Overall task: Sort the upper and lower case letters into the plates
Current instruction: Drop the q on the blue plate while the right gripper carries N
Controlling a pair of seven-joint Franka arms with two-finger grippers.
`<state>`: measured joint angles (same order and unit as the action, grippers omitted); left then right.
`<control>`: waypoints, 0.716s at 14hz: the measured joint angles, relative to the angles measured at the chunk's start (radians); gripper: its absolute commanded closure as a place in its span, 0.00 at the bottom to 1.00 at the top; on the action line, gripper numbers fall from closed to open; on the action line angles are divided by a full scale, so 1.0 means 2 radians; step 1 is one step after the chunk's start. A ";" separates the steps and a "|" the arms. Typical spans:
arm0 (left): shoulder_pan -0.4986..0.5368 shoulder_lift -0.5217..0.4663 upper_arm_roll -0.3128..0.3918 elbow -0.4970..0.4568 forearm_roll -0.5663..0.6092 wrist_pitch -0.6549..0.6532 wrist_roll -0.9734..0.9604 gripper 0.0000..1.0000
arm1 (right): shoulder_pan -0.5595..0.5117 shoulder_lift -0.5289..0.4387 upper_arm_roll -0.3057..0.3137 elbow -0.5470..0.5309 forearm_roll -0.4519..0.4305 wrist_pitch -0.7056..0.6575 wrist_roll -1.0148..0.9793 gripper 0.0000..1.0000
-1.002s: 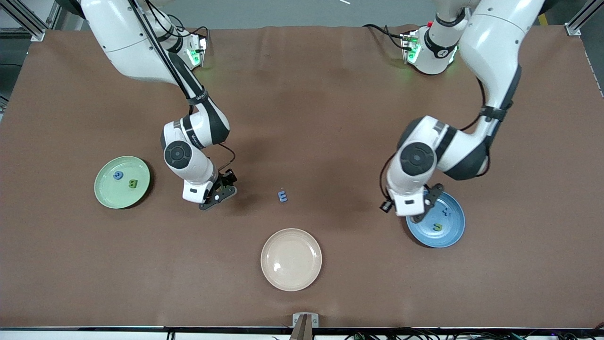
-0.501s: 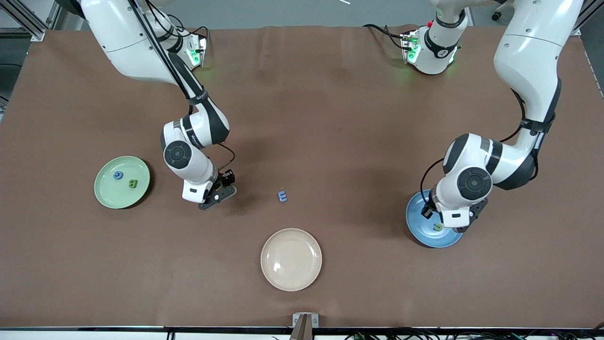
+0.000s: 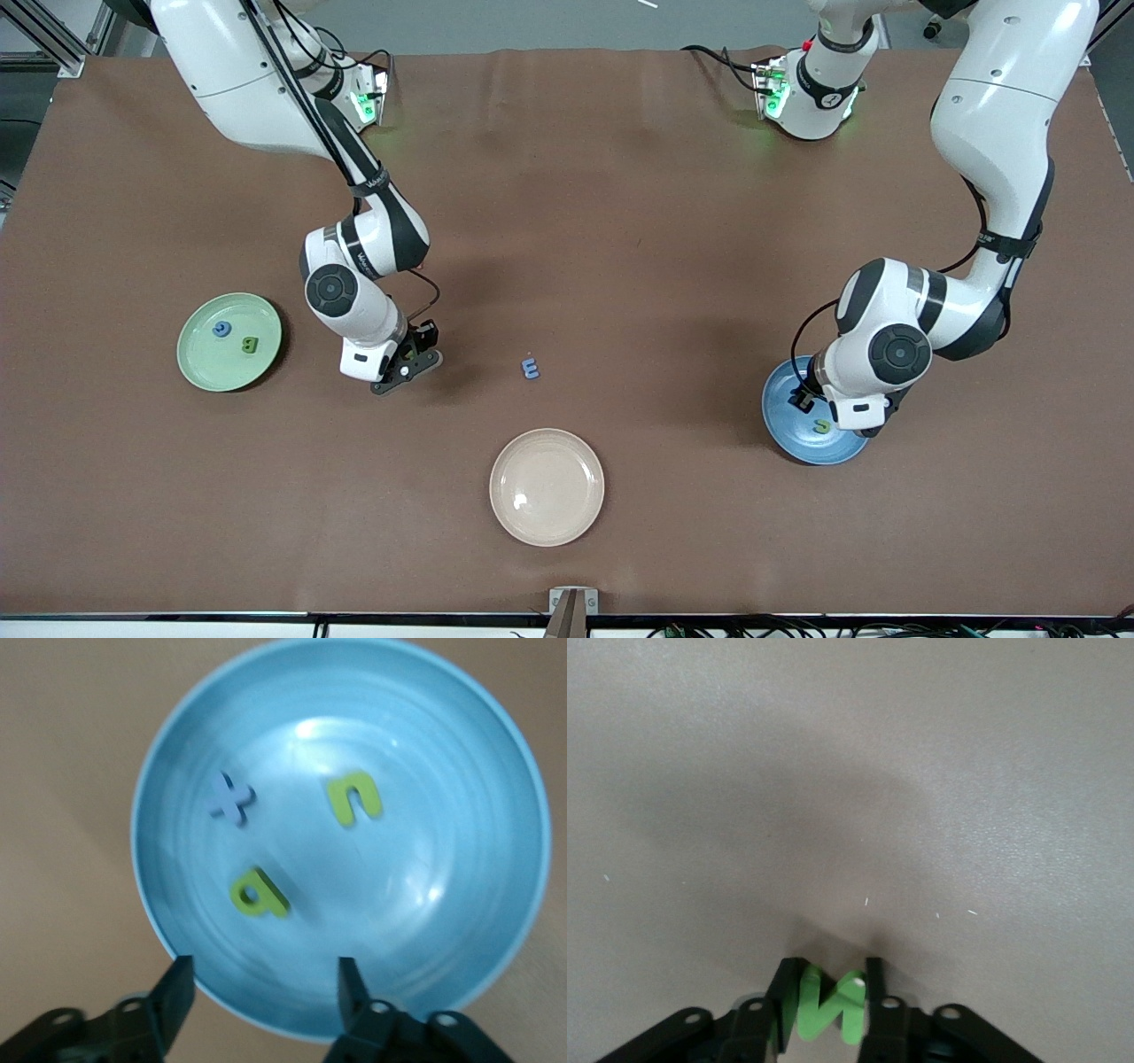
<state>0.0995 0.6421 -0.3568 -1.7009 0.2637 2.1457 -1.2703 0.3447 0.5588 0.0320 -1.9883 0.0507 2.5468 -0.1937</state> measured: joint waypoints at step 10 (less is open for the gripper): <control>-0.135 0.045 -0.033 0.108 -0.052 0.006 -0.146 0.00 | -0.069 -0.093 -0.018 0.001 -0.004 -0.127 -0.016 0.84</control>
<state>-0.1711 0.7322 -0.4221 -1.4842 0.1591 2.1579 -1.5624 0.2074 0.3734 -0.0040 -1.9865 0.0435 2.2930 -0.2260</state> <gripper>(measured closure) 0.000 0.674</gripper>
